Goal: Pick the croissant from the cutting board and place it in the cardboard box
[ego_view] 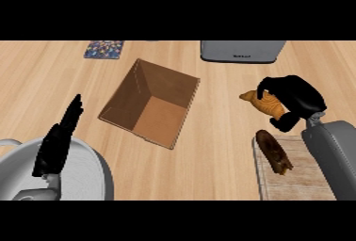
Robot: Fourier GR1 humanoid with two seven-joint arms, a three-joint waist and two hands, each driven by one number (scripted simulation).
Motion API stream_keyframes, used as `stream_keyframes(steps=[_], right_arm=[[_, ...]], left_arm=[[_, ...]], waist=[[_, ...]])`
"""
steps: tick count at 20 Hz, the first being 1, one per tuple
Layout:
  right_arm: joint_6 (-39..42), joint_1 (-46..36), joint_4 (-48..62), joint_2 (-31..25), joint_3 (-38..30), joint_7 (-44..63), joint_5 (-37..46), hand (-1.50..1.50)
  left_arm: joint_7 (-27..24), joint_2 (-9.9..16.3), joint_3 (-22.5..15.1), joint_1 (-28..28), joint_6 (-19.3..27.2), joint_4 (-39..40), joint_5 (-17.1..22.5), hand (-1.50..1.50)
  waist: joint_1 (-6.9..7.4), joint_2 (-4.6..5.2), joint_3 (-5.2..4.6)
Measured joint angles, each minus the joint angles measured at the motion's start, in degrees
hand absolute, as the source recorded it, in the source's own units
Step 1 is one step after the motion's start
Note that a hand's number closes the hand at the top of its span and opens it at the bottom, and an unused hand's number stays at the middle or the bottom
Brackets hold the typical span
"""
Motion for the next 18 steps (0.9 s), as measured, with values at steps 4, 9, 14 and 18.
stream_keyframes(steps=[4, 9, 14, 18], right_arm=[[-0.11, -4.37, 3.63, 0.43, -3.00, -6.03, -3.25, 1.50], [4.48, -7.96, 1.57, 4.32, -7.44, -11.92, -13.71, 1.50], [10.88, -10.60, -3.09, 7.63, -9.48, -12.26, -21.41, 1.50], [16.03, -13.09, -8.62, 10.36, -10.03, -7.25, -25.82, 1.50]], left_arm=[[-0.56, 0.09, 1.13, 0.98, -0.11, -0.23, 0.69, 0.00], [-0.23, 0.35, 1.36, 2.11, -0.40, -1.35, 0.78, 0.00], [-0.14, 0.42, 1.53, 2.97, -0.36, -2.15, 0.41, 0.00], [-1.01, 0.38, 1.90, 3.15, -0.67, -1.67, 0.46, 0.00]], waist=[[-1.15, -0.27, 0.02], [-1.84, -0.50, -0.12], [-2.37, -0.63, -0.16], [-2.61, -0.68, -0.13]])
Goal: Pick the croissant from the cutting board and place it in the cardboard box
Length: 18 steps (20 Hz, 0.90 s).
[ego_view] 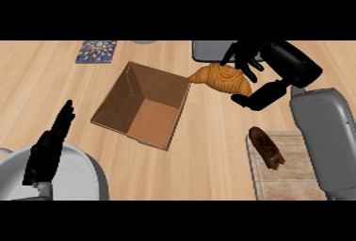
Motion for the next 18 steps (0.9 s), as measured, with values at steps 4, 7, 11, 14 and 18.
stream_keyframes(steps=[4, 7, 11, 14, 18], right_arm=[[1.21, -2.53, -3.46, 4.20, 1.24, 6.85, -0.98, 1.50], [1.07, -5.95, -2.93, 7.55, 2.60, 11.93, -0.39, 1.50], [-1.37, -9.16, -0.54, 11.69, 5.47, 16.27, 1.54, 1.50], [-4.66, -12.44, 4.32, 13.21, 9.00, 18.60, 1.27, 1.50], [-9.59, -15.87, 11.43, 14.10, 14.86, 20.71, -0.61, 1.50]], left_arm=[[1.45, -0.05, 0.00, -0.66, -0.28, -0.01, -0.21, 0.00], [1.08, -0.73, -0.25, -0.45, 0.41, -0.40, -0.98, 0.00], [0.67, -0.50, 0.36, -0.64, -0.71, -0.18, -0.35, 0.00], [0.52, -0.78, 0.27, -1.11, -0.65, 0.32, -0.57, 0.00], [0.58, -1.07, -0.05, -1.48, -0.61, 0.35, -1.13, 0.00]], waist=[[0.09, 0.06, -0.03], [0.29, 0.09, 0.00], [0.44, 0.17, -0.06], [0.83, 0.29, -0.02], [1.33, 0.37, -0.03]])
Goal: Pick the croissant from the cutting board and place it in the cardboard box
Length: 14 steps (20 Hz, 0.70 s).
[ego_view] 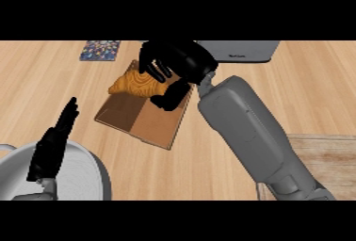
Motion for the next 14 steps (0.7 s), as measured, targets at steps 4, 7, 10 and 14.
stream_keyframes(steps=[4, 7, 10, 14], right_arm=[[-4.91, -2.99, 7.65, 0.34, 5.75, 0.61, -1.99, 1.50], [-8.36, -5.47, 13.73, 0.44, 8.99, 1.31, -4.55, -1.50], [-12.04, -5.52, 17.71, 0.49, 13.33, 2.00, -8.88, -1.50], [-17.46, -6.19, 22.11, 0.53, 18.68, 0.79, -14.78, -1.50]], left_arm=[[1.19, -0.25, -0.45, -0.40, -0.08, -0.55, -0.30, 0.00], [0.95, -0.34, -0.91, -0.50, 0.24, -0.43, -1.10, 0.00], [0.68, -0.51, -0.85, -1.57, 0.11, 0.72, -0.99, 0.00], [0.33, -0.48, -0.70, -2.45, -0.88, 1.18, -0.36, 0.00]], waist=[[0.45, 0.13, -0.04], [0.96, 0.24, -0.01], [1.42, 0.35, 0.01], [2.28, 0.56, -0.04]])
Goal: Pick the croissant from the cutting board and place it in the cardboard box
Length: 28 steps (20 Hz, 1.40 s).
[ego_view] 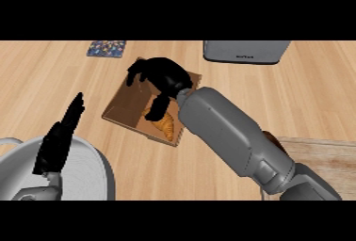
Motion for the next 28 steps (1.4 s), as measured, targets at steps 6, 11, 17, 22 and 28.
stream_keyframes(steps=[6, 11, 17, 22, 28], right_arm=[[-6.73, -0.12, 1.84, 0.01, -0.06, -3.20, -10.05, -1.50], [-11.15, -0.15, 2.51, 0.01, -5.74, -6.82, -18.39, -1.50], [-9.12, -2.57, 6.52, -1.54, -16.49, -10.96, -26.64, -1.50], [-6.87, -3.17, 12.59, -7.16, -23.41, -15.40, -29.46, -1.50], [1.86, -3.83, 19.84, -16.82, -29.65, -19.97, -32.24, -1.50]], left_arm=[[0.38, -0.24, -0.58, -0.28, 0.00, -0.23, -0.60, 0.00], [0.60, -0.11, -0.03, -0.30, -0.60, -0.20, 0.20, 0.00], [0.45, -0.12, 0.61, 0.34, -0.08, -0.51, 0.02, 0.00], [0.41, -0.04, 0.93, 0.89, -0.21, -1.18, 0.16, 0.00], [-1.17, -0.48, 1.08, 0.22, 0.35, -0.18, -0.30, 0.00]], waist=[[0.65, 0.17, 0.05], [0.03, 0.15, 0.03], [-1.19, 0.04, -0.03], [-1.51, 0.11, -0.04], [-1.28, 0.41, 0.08]])
